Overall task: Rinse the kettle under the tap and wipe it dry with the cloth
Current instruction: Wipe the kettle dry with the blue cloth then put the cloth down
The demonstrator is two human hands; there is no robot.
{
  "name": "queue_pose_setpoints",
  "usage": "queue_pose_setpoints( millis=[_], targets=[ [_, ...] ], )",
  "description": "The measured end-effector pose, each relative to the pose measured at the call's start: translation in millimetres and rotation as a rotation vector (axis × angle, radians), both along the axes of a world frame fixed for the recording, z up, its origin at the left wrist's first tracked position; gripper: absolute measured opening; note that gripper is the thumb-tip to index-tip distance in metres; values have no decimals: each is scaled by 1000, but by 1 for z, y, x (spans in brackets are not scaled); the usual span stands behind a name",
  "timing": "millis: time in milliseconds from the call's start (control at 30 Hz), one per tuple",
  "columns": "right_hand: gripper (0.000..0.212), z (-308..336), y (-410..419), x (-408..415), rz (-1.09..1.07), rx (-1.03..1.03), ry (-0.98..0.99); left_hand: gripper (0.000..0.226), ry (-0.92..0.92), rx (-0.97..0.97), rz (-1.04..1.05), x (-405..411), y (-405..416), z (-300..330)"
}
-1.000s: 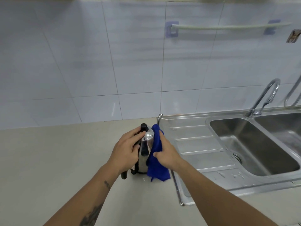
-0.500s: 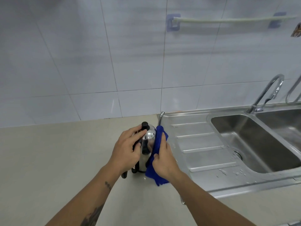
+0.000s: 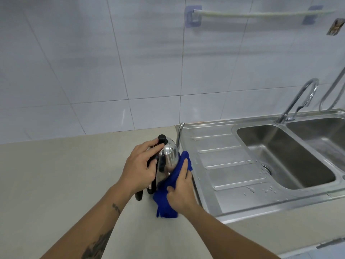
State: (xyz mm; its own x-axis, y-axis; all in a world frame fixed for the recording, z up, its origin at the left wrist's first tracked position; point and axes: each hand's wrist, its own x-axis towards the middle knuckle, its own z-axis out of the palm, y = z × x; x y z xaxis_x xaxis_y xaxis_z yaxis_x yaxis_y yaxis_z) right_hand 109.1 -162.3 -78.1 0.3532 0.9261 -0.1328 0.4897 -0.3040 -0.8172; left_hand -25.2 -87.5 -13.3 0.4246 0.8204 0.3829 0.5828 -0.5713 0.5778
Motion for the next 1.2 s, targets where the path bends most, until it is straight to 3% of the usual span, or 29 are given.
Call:
queue_pose_setpoints(
  millis=[67, 200, 400, 533, 733, 867, 1000, 1100, 1200],
  targets=[
    [111, -3, 3, 18, 40, -38, 71, 52, 6, -13, -4, -1, 0, 1],
    [103, 12, 12, 34, 74, -31, 5, 52, -4, -23, -3, -1, -1, 2],
    [88, 28, -6, 6, 98, 371, -296, 57, -40, -75, -4, -7, 4, 5],
    [109, -2, -19, 1, 211, 336, -560, 57, -66, -125, -45, -12, 7, 9],
    [108, -24, -24, 27, 329, 250, -720, 56, -62, -131, -54, -12, 5, 8],
    [113, -38, -32, 34, 354, 190, -684, 56, -58, -142, -33, -10, 3, 9],
    [102, -39, -28, 37, 344, 188, -605, 54, -26, -141, -16, -9, 2, 13],
    [84, -26, -24, 38, 224, 202, -374, 54, -20, -136, -8, -9, 2, 14],
    [88, -5, -12, 39, 116, 191, -175, 54, -14, -130, -3, -9, 2, 14]
  ],
)
